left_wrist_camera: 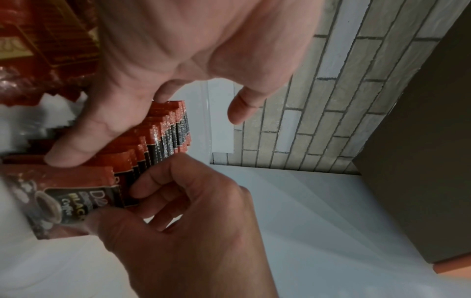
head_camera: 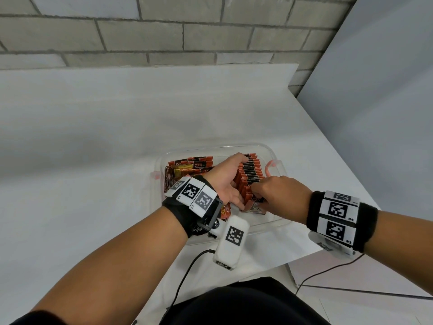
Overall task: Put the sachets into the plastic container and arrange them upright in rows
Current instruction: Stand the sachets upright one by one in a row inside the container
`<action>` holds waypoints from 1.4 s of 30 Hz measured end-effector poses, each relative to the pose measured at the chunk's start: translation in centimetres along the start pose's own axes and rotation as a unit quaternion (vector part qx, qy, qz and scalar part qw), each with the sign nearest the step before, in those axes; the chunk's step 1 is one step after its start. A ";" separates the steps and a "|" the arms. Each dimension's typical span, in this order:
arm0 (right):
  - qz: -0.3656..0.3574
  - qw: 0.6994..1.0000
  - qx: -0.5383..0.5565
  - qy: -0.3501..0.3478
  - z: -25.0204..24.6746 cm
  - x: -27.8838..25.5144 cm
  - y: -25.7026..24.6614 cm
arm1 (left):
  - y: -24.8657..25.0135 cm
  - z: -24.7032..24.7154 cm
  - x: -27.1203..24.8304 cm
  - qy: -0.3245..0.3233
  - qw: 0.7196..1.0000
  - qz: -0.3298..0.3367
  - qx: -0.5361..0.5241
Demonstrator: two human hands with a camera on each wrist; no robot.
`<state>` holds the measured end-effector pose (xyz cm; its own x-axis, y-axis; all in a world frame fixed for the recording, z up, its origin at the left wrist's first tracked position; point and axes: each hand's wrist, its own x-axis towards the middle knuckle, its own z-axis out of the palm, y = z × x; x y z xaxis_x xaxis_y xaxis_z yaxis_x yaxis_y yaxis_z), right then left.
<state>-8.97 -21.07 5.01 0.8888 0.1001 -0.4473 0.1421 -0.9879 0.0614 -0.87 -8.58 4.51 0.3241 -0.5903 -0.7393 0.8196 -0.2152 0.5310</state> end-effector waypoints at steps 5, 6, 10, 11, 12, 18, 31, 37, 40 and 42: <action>0.007 1.000 0.003 0.005 0.0 0.0 -0.1 | -0.1 -0.1 -0.5 -0.004 1.000 -0.006 0.005; 0.007 1.000 0.009 0.011 -0.1 0.0 0.0 | 0.1 -0.5 -0.6 -0.003 1.000 0.002 0.011; 0.026 0.998 0.036 0.047 -0.5 -0.1 0.6 | 1.9 -3.1 -2.1 0.005 0.998 0.064 0.001; 0.032 0.996 0.052 0.060 -0.6 -0.3 0.7 | 2.5 -4.0 -2.8 0.006 0.997 0.082 -0.007; 0.034 0.994 0.079 0.074 -0.8 -0.3 0.8 | 3.2 -5.1 -3.6 0.014 0.994 0.104 -0.012; 0.069 0.936 0.333 0.089 -2.0 0.4 -0.9 | 3.8 -12.6 -7.4 0.177 0.952 0.212 0.133; 0.164 0.913 0.360 -0.099 -3.3 4.9 -6.7 | -0.8 -15.7 -5.6 0.181 0.957 0.168 0.151; 0.127 0.933 0.322 -0.096 -3.6 5.3 -7.7 | -0.9 -15.8 -5.6 0.183 0.955 0.179 0.150; 0.127 0.928 0.324 -0.134 -3.4 5.6 -7.6 | -0.9 -15.9 -5.5 0.182 0.955 0.179 0.148; 0.130 0.925 0.320 -0.159 -3.6 5.5 -7.4 | -1.0 -15.9 -5.5 0.181 0.956 0.179 0.145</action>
<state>-3.56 -12.74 5.29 0.6693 -0.0910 -0.7374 -0.4365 -0.8513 -0.2912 4.09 7.28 1.48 0.7442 -0.3705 -0.5558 0.4773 -0.2870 0.8305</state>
